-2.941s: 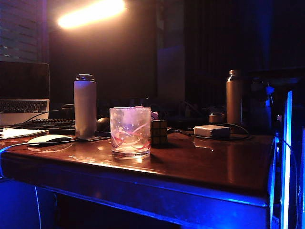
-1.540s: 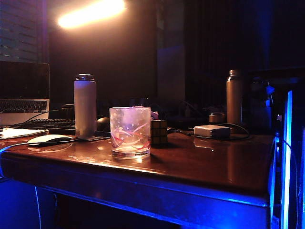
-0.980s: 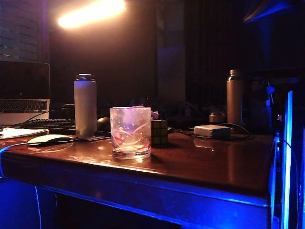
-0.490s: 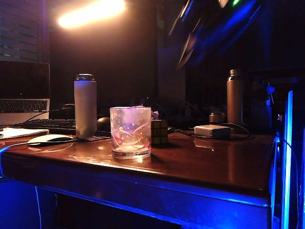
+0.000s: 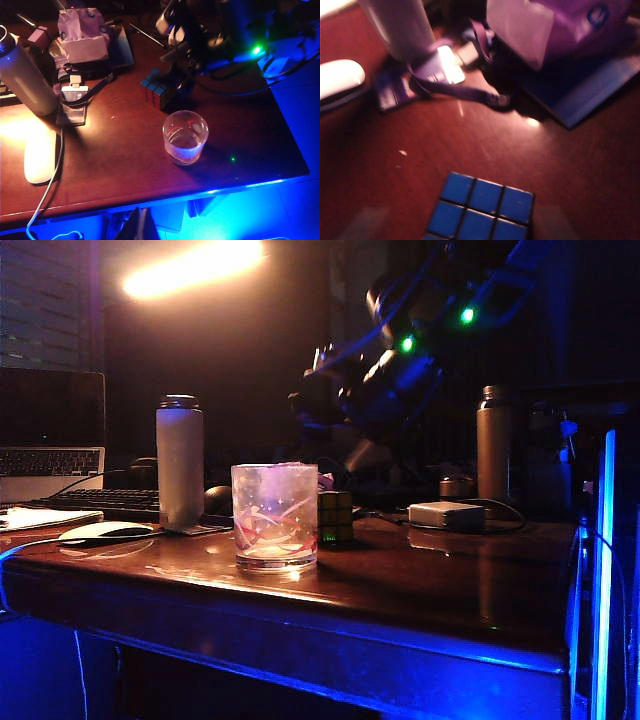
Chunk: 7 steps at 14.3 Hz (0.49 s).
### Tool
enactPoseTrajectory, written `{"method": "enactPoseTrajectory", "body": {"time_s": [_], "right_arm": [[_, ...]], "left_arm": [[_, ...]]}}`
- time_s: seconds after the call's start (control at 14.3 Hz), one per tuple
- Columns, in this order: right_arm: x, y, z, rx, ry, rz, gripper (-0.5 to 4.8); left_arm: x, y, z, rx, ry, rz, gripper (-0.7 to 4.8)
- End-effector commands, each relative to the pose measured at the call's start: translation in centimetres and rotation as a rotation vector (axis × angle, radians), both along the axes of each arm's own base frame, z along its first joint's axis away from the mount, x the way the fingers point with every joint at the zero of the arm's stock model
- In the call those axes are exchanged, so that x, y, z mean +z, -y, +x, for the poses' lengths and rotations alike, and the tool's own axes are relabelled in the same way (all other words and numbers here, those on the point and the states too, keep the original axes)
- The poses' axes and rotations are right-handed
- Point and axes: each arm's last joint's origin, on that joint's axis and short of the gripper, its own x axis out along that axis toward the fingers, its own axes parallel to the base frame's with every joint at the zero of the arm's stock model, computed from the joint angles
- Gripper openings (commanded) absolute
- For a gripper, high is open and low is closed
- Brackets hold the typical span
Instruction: Stack the Rubik's Cube on top of the glass cup.
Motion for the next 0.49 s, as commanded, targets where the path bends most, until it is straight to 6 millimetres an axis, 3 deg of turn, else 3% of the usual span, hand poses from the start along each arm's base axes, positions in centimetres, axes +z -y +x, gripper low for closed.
{"method": "enactPoseTrajectory", "body": {"time_s": [0.07, 0.49], "right_arm": [[-0.3, -0.5, 0.9, -0.025, 0.068, 0.021, 4.79], [-2.2, -1.9, 3.6, -0.032, 0.011, 0.005, 4.79]], "left_arm": [[0.2, 0.1, -0.2, -0.025, 0.001, -0.018, -0.05], [0.2, 0.1, -0.2, -0.026, 0.002, -0.018, -0.05]]}}
